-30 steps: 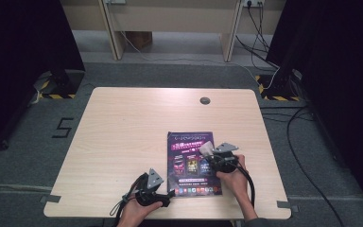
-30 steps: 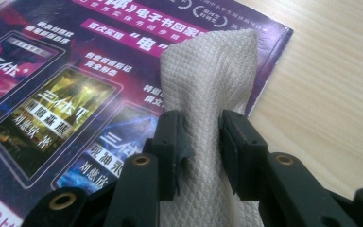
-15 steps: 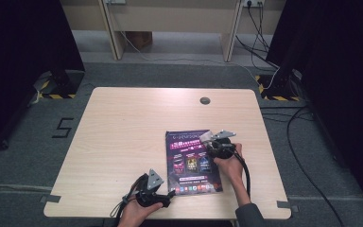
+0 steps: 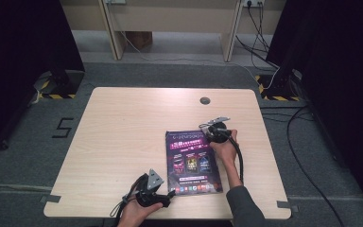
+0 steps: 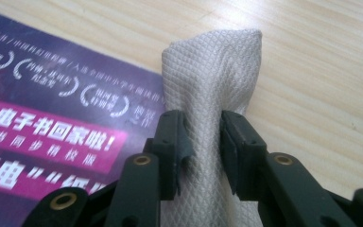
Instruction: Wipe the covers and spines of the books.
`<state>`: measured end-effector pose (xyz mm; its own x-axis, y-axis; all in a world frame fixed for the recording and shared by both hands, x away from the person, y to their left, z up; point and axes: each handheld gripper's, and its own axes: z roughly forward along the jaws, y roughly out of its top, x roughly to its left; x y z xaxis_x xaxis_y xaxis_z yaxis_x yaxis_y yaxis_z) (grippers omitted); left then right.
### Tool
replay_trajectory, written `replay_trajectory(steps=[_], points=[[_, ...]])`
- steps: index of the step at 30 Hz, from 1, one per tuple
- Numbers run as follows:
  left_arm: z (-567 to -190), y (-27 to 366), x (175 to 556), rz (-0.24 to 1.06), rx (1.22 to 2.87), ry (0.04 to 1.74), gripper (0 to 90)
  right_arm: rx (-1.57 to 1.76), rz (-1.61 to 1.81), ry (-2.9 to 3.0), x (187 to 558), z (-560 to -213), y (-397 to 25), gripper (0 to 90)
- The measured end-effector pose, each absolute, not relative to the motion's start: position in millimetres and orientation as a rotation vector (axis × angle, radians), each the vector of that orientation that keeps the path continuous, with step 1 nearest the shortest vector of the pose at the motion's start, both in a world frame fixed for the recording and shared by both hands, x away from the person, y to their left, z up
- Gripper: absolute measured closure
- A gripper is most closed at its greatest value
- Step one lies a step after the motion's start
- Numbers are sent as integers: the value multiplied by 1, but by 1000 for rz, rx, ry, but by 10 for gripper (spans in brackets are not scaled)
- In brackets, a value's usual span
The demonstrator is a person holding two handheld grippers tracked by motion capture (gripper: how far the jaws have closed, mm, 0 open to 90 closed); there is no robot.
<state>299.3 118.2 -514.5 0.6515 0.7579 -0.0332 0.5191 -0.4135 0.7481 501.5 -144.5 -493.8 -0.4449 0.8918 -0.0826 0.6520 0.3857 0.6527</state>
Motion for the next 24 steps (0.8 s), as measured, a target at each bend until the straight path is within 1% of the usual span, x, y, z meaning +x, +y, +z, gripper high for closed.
replay_trajectory(steps=[3, 9, 24], points=[[-515, 118, 299, 408, 2108, 985, 186, 1300, 733, 2234, 502, -493, -138, 718], [-515, 118, 299, 412, 2107, 983, 185, 1221, 754, 2280, 496, -494, -120, 721], [-515, 118, 297, 418, 2104, 986, 186, 1063, 860, 2401, 483, -497, -46, 719]])
